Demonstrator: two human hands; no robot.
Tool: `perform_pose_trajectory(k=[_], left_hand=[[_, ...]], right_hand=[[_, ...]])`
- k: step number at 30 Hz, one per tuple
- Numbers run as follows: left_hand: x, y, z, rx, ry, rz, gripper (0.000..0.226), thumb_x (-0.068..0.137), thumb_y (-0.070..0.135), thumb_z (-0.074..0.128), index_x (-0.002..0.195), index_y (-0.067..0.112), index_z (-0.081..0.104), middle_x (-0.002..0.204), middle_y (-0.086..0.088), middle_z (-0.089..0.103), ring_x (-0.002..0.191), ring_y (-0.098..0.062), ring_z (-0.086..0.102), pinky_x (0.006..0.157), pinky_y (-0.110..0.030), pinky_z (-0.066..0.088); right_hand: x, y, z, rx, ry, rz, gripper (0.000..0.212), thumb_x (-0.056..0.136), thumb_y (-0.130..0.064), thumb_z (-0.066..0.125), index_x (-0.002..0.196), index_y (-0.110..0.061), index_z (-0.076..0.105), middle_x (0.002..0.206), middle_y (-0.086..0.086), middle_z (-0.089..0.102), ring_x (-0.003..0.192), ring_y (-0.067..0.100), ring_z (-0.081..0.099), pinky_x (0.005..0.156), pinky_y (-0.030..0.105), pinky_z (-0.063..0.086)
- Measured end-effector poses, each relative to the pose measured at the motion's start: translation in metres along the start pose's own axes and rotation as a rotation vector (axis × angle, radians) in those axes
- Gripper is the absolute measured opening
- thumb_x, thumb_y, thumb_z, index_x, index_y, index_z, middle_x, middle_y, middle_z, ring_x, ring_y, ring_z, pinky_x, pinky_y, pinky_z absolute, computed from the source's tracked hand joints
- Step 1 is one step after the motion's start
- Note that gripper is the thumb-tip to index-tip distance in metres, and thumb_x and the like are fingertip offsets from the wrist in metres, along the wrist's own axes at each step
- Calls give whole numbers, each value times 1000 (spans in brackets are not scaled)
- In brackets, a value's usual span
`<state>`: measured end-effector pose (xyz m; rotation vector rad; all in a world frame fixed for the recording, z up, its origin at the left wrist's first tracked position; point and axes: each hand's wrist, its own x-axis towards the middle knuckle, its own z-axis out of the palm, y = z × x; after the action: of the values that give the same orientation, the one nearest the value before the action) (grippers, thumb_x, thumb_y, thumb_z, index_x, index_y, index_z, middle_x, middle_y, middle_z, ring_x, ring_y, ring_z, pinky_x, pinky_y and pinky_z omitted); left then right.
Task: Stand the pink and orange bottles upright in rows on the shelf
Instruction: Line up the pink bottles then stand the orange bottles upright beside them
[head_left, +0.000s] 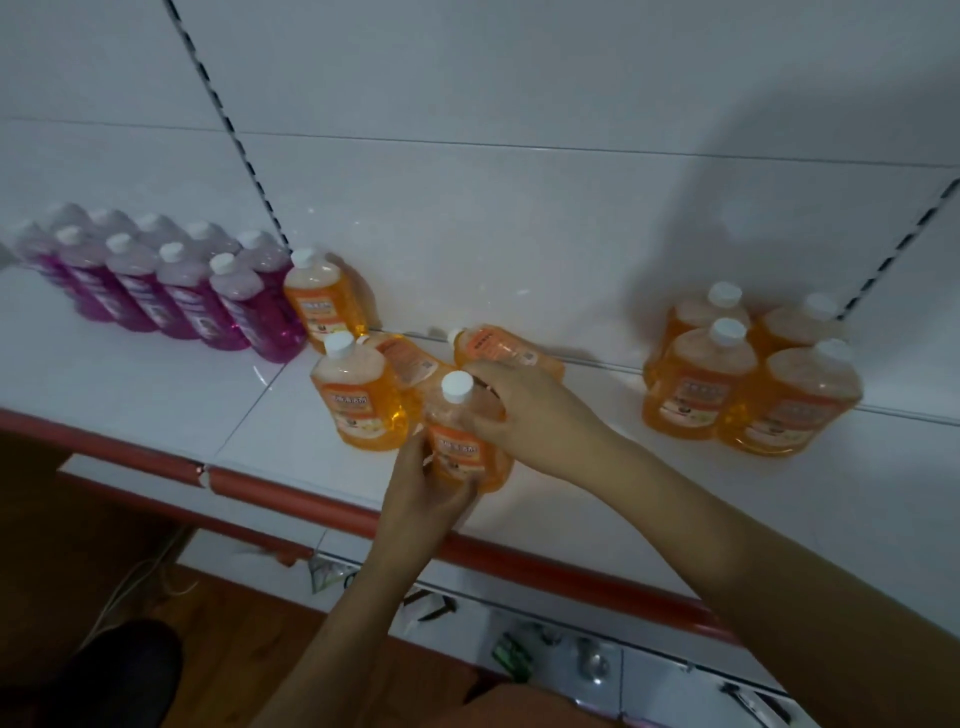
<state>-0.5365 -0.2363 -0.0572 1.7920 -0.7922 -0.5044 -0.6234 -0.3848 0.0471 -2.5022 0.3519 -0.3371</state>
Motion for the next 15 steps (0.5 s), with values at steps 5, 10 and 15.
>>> perform_pose_trajectory(k=[5, 10, 15], left_hand=[[13, -3, -7, 112, -32, -44, 59, 74, 30, 86, 124, 29, 54, 114, 13, 68, 102, 4, 63, 93, -35, 56], [11, 4, -8, 136, 32, -18, 67, 68, 29, 90, 122, 33, 50, 112, 16, 64, 99, 4, 61, 88, -32, 55], [5, 42, -8, 212, 101, 84, 59, 60, 43, 91, 103, 40, 50, 101, 17, 62, 93, 2, 59, 77, -22, 50]], right_hand=[[1, -2, 0, 20, 2, 8, 23, 92, -36, 58, 110, -21, 60, 95, -6, 65, 83, 9, 58, 67, 30, 47], [-6, -7, -5, -2, -19, -41, 34, 92, -46, 59, 119, -25, 59, 106, -10, 62, 93, 7, 56, 74, 30, 48], [-12, -18, -51, 71, -17, -28, 27, 97, -41, 55, 120, -28, 57, 102, -12, 63, 92, 4, 58, 74, 27, 50]])
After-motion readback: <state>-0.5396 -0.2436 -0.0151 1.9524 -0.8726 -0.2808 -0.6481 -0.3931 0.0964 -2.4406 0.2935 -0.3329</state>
